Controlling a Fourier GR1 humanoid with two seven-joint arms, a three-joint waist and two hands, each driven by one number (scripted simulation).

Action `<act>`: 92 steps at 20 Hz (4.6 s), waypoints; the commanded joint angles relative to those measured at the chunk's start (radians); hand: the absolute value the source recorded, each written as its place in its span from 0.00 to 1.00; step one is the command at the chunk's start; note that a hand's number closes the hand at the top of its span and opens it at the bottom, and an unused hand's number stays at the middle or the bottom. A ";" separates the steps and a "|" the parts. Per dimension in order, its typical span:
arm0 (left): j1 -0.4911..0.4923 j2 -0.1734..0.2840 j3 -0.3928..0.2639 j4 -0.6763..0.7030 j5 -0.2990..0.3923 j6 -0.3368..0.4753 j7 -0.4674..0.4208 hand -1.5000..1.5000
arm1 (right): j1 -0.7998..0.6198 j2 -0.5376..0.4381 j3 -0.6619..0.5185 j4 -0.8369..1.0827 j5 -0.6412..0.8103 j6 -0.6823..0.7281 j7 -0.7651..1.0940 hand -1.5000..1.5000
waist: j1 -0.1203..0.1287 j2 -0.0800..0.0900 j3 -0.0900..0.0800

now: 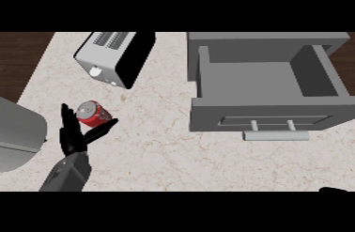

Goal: Pick up the can, place it into the drawer and close the drawer

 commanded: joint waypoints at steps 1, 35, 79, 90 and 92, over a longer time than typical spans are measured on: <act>-0.019 0.033 -0.023 0.018 0.002 -0.083 0.013 0.00 | -0.024 0.038 0.045 0.054 0.092 -0.034 -0.040 0.00 | 0.006 -0.001 0.000; -0.334 -0.100 -0.226 0.003 -0.126 -0.304 0.130 1.00 | 0.020 0.048 0.018 -0.004 0.104 -0.007 -0.056 0.00 | 0.016 -0.009 0.002; -1.150 -0.132 -0.631 0.053 0.149 0.158 0.786 1.00 | -0.155 -0.023 0.010 -0.027 0.066 -0.042 0.092 0.00 | -0.072 0.016 0.003; -1.183 -0.132 -0.708 0.133 0.218 0.298 0.727 0.00 | -0.166 -0.025 0.023 -0.013 0.061 -0.034 0.092 0.00 | -0.104 0.022 0.004; -1.179 -0.132 -0.705 0.144 0.228 0.290 0.708 0.00 | -0.170 -0.075 -0.031 0.027 0.034 0.000 0.067 0.00 | -0.090 0.020 0.004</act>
